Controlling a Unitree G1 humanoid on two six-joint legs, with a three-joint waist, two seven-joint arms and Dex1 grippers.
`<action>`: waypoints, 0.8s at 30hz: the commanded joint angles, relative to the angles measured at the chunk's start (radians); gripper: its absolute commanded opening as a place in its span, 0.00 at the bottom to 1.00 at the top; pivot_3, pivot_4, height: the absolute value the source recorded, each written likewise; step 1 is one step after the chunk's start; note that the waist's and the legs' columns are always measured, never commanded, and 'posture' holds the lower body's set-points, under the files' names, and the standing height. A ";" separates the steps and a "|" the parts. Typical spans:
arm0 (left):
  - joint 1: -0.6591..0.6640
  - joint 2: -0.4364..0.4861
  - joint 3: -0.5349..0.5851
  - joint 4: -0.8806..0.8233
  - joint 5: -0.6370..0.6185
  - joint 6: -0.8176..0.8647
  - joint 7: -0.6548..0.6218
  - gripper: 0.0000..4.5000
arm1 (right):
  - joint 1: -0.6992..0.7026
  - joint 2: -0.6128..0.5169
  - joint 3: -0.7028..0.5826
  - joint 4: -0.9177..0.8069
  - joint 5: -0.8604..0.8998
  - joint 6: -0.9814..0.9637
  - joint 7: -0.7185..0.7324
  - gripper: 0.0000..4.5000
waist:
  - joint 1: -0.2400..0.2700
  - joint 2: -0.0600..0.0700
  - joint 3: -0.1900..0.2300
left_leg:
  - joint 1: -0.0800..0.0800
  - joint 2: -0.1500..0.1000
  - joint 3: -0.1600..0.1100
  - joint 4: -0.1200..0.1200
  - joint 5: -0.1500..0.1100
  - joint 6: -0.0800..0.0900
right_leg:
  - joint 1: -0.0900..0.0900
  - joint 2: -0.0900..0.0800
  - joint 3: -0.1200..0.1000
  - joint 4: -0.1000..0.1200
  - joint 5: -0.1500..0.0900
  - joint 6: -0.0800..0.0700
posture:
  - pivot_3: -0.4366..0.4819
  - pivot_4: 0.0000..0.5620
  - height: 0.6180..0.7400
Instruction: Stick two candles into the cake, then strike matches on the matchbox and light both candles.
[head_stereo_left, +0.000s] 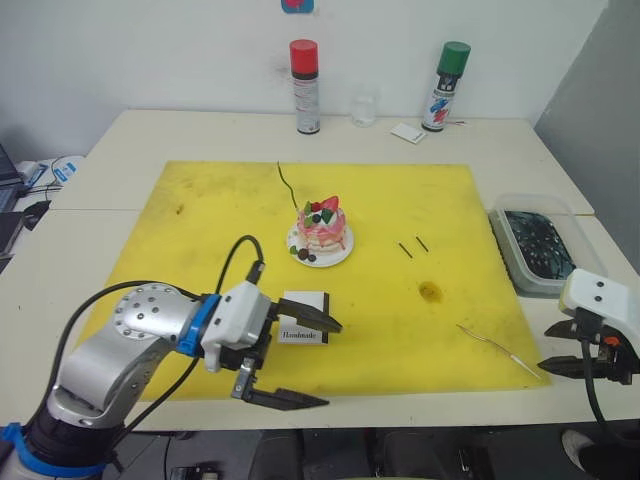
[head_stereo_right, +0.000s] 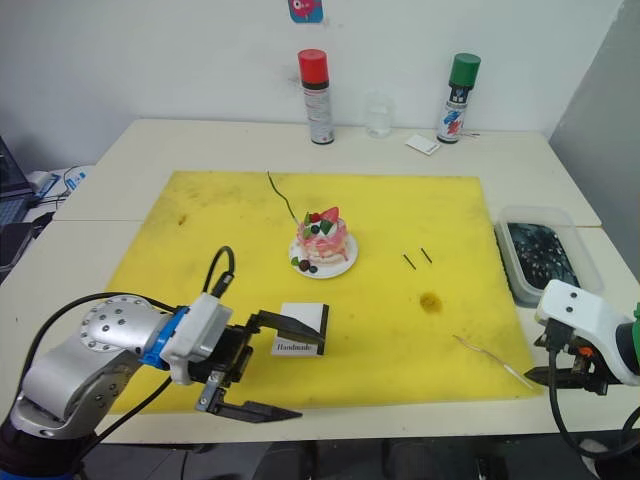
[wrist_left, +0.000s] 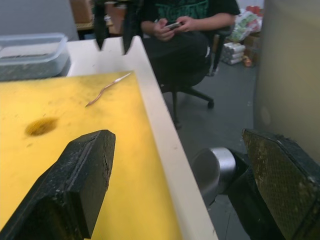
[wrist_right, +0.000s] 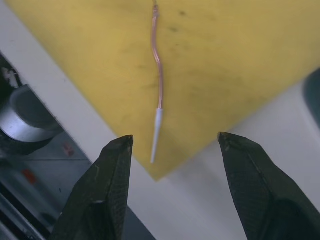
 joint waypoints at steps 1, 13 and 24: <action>0.002 -0.004 -0.004 -0.040 0.009 -0.026 0.012 1.00 | -0.066 -0.015 0.104 0.001 0.016 0.048 -0.034 0.62 | 0.000 0.000 0.000 | 0.000 0.000 0.000 0.000 0.000 0.000 | 0.000 0.000 0.000 0.000 0.000 0.000 | 0.48 0.27 1.00; 0.044 -0.013 -0.007 -0.103 -0.015 -0.014 0.074 1.00 | -0.248 0.086 0.415 0.070 -0.076 0.030 -0.132 0.62 | -0.001 0.001 0.000 | -0.002 0.000 0.000 0.000 0.000 0.000 | -0.003 0.000 0.000 0.001 0.001 0.002 | 0.48 0.27 1.00; 0.059 -0.014 -0.012 -0.094 -0.012 -0.010 0.099 1.00 | -0.271 0.108 0.486 0.075 -0.109 0.018 -0.130 0.48 | 0.000 0.001 0.000 | -0.002 0.000 0.000 0.001 0.000 0.000 | -0.002 0.000 0.000 0.001 0.001 0.002 | 0.48 0.27 1.00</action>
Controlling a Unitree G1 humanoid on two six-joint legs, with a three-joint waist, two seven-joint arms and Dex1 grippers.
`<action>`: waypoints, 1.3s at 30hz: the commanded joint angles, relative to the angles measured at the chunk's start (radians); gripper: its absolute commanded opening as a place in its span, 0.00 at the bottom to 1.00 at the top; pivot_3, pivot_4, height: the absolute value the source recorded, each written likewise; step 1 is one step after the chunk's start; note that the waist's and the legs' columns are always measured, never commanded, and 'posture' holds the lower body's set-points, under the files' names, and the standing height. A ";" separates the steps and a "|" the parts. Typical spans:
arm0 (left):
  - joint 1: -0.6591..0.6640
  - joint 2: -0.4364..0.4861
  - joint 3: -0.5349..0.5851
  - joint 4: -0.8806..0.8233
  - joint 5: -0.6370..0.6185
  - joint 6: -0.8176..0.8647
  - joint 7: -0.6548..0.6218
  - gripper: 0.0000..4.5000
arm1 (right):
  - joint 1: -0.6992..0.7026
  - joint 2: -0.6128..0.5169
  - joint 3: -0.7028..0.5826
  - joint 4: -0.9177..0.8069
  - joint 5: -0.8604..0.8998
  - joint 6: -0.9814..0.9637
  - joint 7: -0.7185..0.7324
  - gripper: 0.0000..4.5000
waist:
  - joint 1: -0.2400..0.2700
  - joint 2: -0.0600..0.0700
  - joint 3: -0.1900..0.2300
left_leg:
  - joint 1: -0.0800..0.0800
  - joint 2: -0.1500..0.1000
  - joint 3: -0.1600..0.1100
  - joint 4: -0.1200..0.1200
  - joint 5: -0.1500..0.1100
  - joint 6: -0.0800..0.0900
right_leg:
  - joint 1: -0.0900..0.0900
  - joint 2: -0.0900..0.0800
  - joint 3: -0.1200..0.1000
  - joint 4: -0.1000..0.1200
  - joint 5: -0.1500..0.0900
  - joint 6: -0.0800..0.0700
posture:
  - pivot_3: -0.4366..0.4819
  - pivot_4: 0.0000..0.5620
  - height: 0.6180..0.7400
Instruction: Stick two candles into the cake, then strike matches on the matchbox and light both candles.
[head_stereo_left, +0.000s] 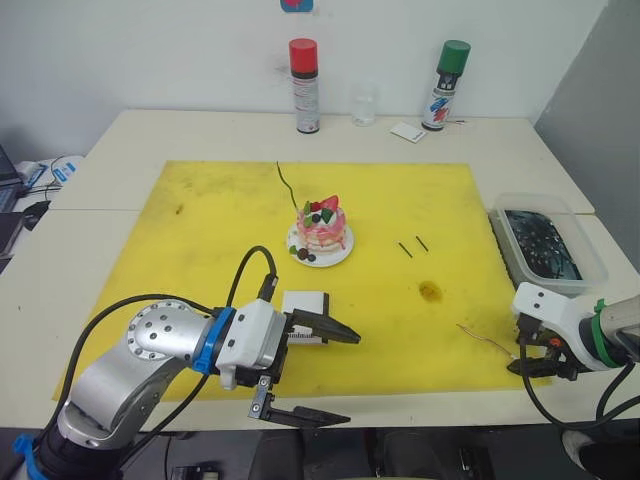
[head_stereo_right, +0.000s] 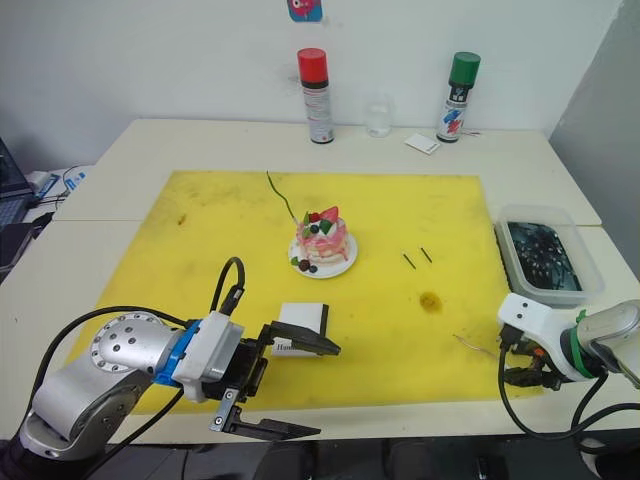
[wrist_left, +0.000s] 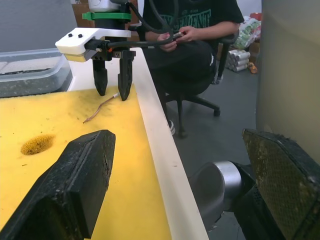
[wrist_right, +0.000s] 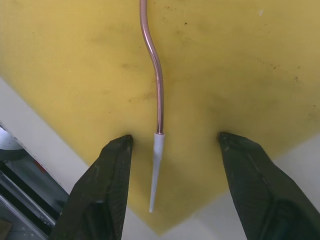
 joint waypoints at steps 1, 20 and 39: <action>0.004 0.001 0.005 -0.019 -0.011 -0.006 0.008 1.00 | -0.003 0.013 0.015 -0.023 -0.007 0.011 -0.008 0.41 | 0.000 0.000 0.000 | 0.000 0.000 0.000 0.000 0.000 0.000 | 0.000 0.000 0.000 0.000 0.000 0.000 | 0.48 0.27 1.00; 0.071 0.016 0.157 0.039 -0.111 0.058 0.084 1.00 | -0.290 0.126 -0.177 0.004 0.199 0.089 0.060 0.01 | -0.004 0.002 0.001 | 0.000 0.001 0.001 0.000 0.000 0.000 | -0.001 0.001 0.000 0.002 0.000 0.000 | 0.48 0.27 1.00; -0.069 0.035 0.355 0.138 -0.276 0.239 0.268 1.00 | -0.455 1.287 -0.006 0.507 -0.168 -0.997 -0.419 0.01 | -0.004 0.001 0.002 | -0.001 0.001 -0.003 0.000 0.000 0.000 | -0.003 0.002 -0.002 0.008 0.002 -0.006 | 0.48 0.27 1.00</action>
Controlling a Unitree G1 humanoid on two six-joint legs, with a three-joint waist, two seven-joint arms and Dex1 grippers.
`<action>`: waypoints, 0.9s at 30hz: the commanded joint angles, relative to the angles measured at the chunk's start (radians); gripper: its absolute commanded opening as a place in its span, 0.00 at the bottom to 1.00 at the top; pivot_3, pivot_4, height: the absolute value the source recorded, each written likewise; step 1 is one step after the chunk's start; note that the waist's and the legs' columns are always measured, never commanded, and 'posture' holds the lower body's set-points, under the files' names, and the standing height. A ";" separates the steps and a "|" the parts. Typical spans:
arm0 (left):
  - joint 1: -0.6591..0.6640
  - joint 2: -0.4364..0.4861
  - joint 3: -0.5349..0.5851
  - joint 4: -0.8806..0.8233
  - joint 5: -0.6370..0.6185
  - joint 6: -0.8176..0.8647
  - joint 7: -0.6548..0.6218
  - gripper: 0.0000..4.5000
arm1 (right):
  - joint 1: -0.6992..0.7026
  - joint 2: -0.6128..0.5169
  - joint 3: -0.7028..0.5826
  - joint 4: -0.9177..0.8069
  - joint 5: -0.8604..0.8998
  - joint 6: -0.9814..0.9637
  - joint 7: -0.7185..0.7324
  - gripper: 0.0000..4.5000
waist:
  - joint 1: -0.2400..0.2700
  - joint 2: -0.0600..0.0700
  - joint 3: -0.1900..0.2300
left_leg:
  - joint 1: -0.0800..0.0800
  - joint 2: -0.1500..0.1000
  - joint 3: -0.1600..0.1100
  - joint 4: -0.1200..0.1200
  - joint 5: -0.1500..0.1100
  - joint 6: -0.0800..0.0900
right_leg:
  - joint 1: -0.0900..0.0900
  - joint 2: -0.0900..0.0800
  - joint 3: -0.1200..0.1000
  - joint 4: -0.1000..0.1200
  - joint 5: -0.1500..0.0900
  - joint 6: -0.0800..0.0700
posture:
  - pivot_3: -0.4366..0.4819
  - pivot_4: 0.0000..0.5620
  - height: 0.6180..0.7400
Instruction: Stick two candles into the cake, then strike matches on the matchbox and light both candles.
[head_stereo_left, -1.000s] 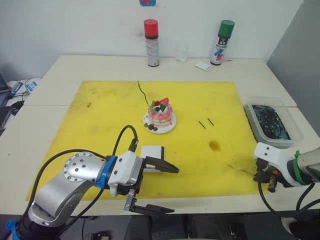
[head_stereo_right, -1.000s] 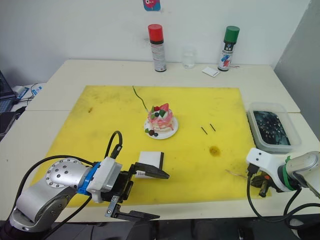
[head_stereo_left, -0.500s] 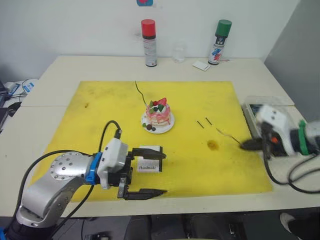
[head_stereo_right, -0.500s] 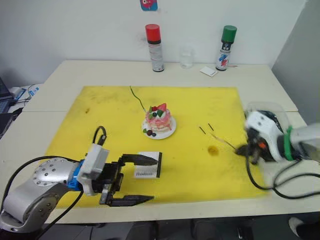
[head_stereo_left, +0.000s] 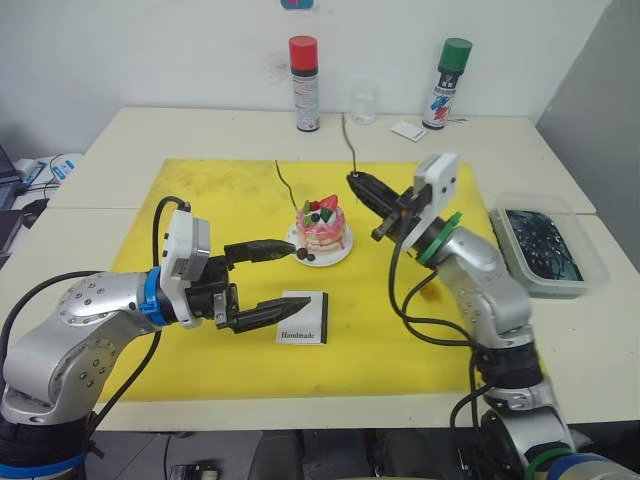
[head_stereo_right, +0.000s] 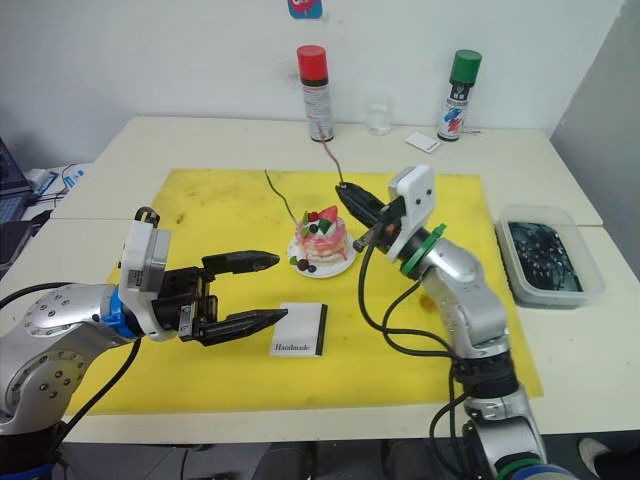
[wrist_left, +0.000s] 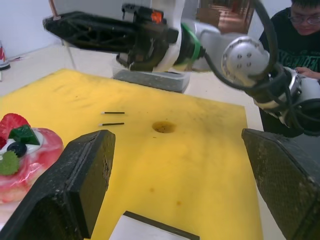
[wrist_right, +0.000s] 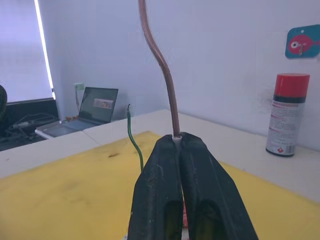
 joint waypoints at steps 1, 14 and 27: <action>-0.032 0.002 0.042 -0.013 -0.070 0.043 0.041 1.00 | -0.010 0.072 0.024 0.139 -0.061 -0.185 -0.024 0.01 | -0.001 0.000 0.000 | 0.000 0.000 0.000 0.000 0.000 0.000 | 0.000 0.000 0.000 0.000 0.000 0.000 | 0.48 0.27 1.00; -0.087 -0.009 0.050 0.033 -0.002 0.034 0.147 1.00 | -0.124 0.191 -0.006 0.533 -0.121 -0.479 -0.052 0.01 | -0.001 0.001 0.000 | 0.001 0.000 -0.001 0.000 0.000 0.000 | 0.000 0.000 0.000 0.001 0.000 -0.001 | 0.48 0.27 1.00; -0.113 -0.012 0.014 0.063 0.096 0.014 0.142 1.00 | -0.048 0.196 0.001 0.512 -0.146 -0.536 -0.095 0.01 | -0.001 0.001 0.001 | 0.001 0.000 0.000 -0.001 0.000 0.000 | 0.000 0.000 0.000 0.001 0.000 -0.001 | 0.48 0.27 1.00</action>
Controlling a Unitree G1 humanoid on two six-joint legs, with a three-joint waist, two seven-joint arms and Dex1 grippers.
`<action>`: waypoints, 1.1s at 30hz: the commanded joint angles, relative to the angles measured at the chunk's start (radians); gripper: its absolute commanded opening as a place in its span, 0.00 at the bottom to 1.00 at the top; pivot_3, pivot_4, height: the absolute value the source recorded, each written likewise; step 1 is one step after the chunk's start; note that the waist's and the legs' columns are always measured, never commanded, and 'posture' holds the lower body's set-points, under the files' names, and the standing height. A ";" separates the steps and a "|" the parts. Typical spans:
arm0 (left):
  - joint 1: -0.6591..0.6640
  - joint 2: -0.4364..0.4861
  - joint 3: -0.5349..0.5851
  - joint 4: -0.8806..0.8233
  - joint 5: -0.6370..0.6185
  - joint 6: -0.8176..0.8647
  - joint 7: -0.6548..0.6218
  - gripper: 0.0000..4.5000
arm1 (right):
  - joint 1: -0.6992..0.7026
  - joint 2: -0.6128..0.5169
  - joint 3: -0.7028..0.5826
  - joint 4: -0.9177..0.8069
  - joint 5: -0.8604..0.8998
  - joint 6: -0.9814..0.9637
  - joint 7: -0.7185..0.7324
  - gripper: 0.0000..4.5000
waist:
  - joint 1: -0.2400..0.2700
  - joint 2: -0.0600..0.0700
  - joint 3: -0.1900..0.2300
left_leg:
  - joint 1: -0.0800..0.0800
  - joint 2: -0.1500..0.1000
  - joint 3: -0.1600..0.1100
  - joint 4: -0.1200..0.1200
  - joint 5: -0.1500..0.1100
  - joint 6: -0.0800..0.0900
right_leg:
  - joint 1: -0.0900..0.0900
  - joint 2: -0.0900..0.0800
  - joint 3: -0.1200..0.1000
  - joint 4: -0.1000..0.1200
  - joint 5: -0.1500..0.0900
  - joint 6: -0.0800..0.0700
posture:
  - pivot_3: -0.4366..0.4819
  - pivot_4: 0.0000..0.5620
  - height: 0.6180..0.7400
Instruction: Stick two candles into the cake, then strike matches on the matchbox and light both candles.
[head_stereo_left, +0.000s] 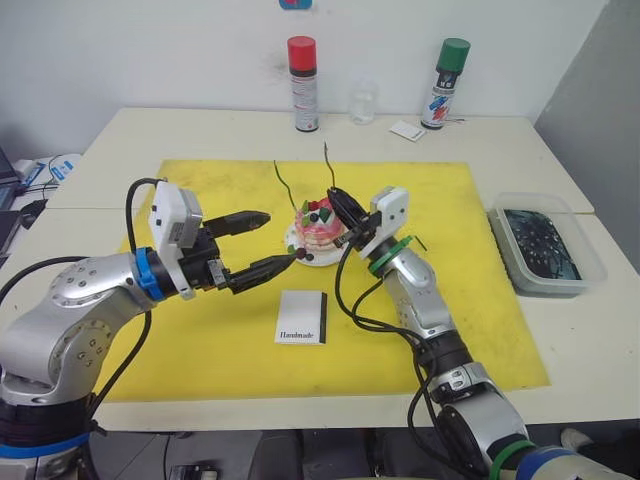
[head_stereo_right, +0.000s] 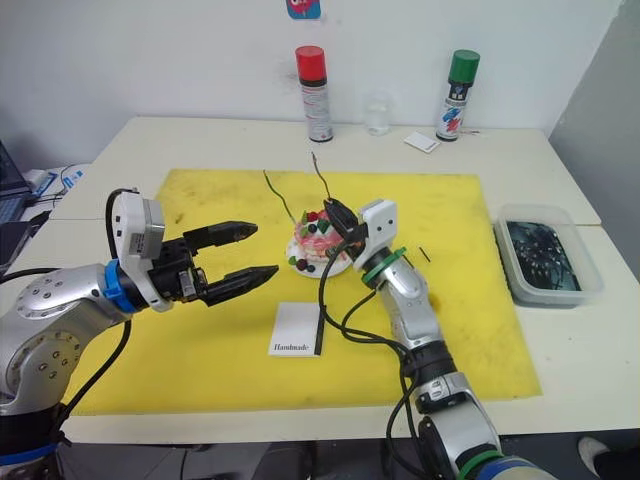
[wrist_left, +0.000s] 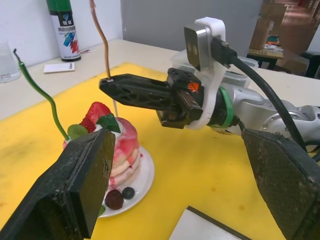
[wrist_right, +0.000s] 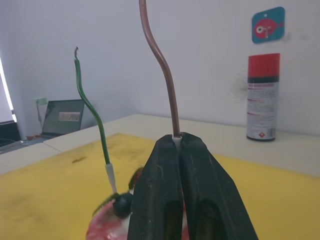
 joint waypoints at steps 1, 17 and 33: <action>-0.017 0.004 -0.001 -0.019 0.008 -0.014 -0.005 1.00 | 0.016 0.010 -0.002 -0.051 -0.004 -0.028 -0.013 0.01 | -0.001 0.000 0.000 | 0.000 0.000 0.000 0.000 0.000 0.000 | 0.000 0.000 0.000 0.000 0.000 0.000 | 0.48 0.27 1.00; -0.029 0.009 -0.011 -0.035 -0.002 0.017 -0.005 1.00 | 0.011 0.033 -0.002 0.040 -0.030 -0.068 -0.046 0.01 | -0.002 0.000 0.000 | 0.000 0.000 0.000 -0.001 0.000 0.000 | 0.000 0.000 0.000 0.000 0.000 0.000 | 0.48 0.27 1.00; -0.007 0.005 -0.012 -0.044 0.006 0.008 -0.018 1.00 | 0.058 0.072 0.003 0.157 -0.046 -0.123 -0.021 0.01 | -0.007 0.000 0.000 | 0.001 0.000 0.000 -0.001 0.000 0.000 | 0.000 0.000 0.001 0.000 0.000 0.000 | 0.48 0.27 1.00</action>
